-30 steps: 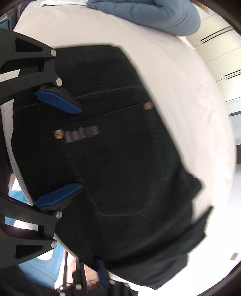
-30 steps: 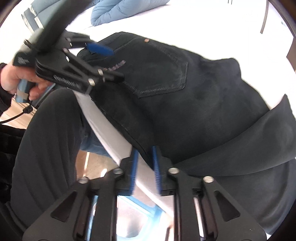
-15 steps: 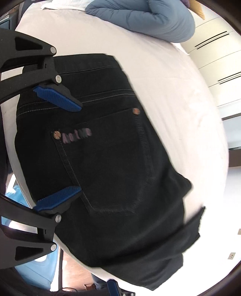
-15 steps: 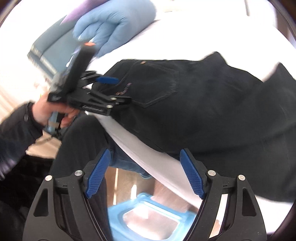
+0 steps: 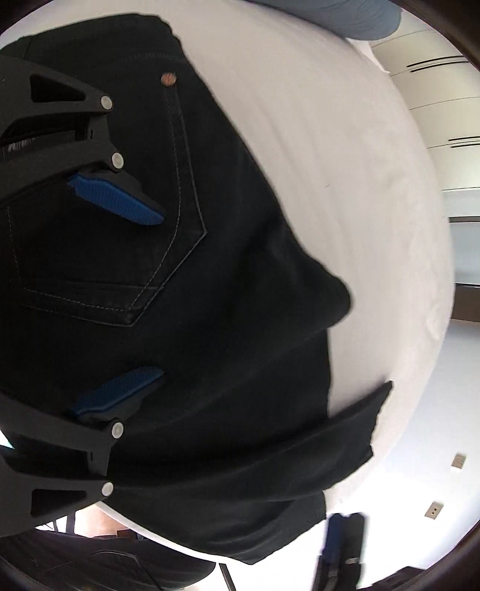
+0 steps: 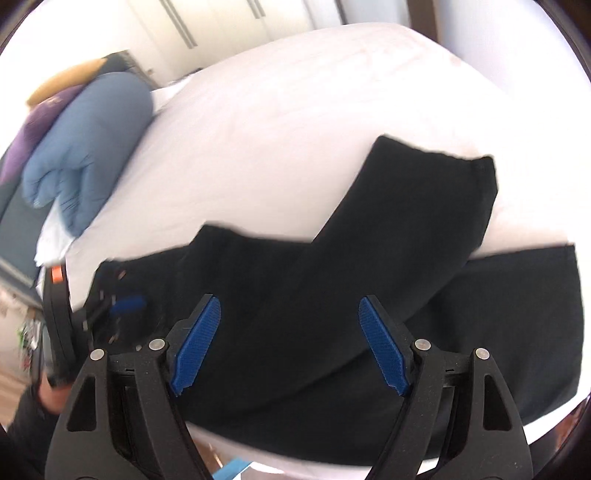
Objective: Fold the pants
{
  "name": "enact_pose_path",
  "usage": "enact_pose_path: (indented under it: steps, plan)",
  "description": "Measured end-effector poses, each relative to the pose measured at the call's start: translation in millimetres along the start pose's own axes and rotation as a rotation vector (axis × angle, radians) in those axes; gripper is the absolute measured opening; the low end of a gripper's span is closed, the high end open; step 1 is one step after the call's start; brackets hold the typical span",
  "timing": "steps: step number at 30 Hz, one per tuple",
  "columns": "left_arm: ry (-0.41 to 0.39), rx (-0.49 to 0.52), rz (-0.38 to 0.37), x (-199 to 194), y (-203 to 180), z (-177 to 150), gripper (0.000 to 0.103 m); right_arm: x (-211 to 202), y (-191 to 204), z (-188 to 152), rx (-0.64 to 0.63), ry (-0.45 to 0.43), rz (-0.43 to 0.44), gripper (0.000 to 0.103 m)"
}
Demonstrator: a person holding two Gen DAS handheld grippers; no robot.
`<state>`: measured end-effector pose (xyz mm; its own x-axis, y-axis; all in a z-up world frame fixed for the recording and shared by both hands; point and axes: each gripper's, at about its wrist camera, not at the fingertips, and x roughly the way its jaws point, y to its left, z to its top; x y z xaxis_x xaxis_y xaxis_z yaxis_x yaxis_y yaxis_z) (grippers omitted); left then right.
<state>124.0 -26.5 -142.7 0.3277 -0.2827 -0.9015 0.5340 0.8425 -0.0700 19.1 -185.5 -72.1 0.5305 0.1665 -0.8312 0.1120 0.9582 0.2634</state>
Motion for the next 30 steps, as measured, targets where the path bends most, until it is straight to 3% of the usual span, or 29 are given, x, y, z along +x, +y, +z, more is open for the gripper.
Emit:
enact_pose_path:
  steps: [9,17,21,22,26,28,30]
  plan:
    - [-0.038,-0.049,-0.039,7.0,5.5,-9.1,0.082,94.9,-38.8,126.3,0.075,0.059,-0.323,0.077]
    - [-0.061,-0.057,-0.048,5.2,7.4,-11.0,0.082,174.7,-57.1,149.0,0.12,0.188,-0.483,0.077]
    - [-0.069,-0.057,-0.046,6.0,6.5,-11.3,0.082,187.9,-56.7,158.3,0.116,0.179,-0.5,0.075]
    - [-0.07,-0.056,-0.046,3.5,8.4,-13.8,0.082,188.8,-57.6,160.1,0.118,0.176,-0.49,0.07]
    - [-0.073,-0.058,-0.045,-0.1,10.4,-16.7,0.082,188.1,-64.6,173.1,0.141,0.172,-0.436,0.022]
    - [-0.073,-0.06,-0.043,0.1,10.5,-17.2,0.082,182.4,-72.2,170.1,0.163,0.168,-0.4,0.01]
    - [-0.071,-0.063,-0.042,-0.4,10.7,-16.4,0.082,171.2,-79.5,169.1,0.2,0.146,-0.357,0.005]
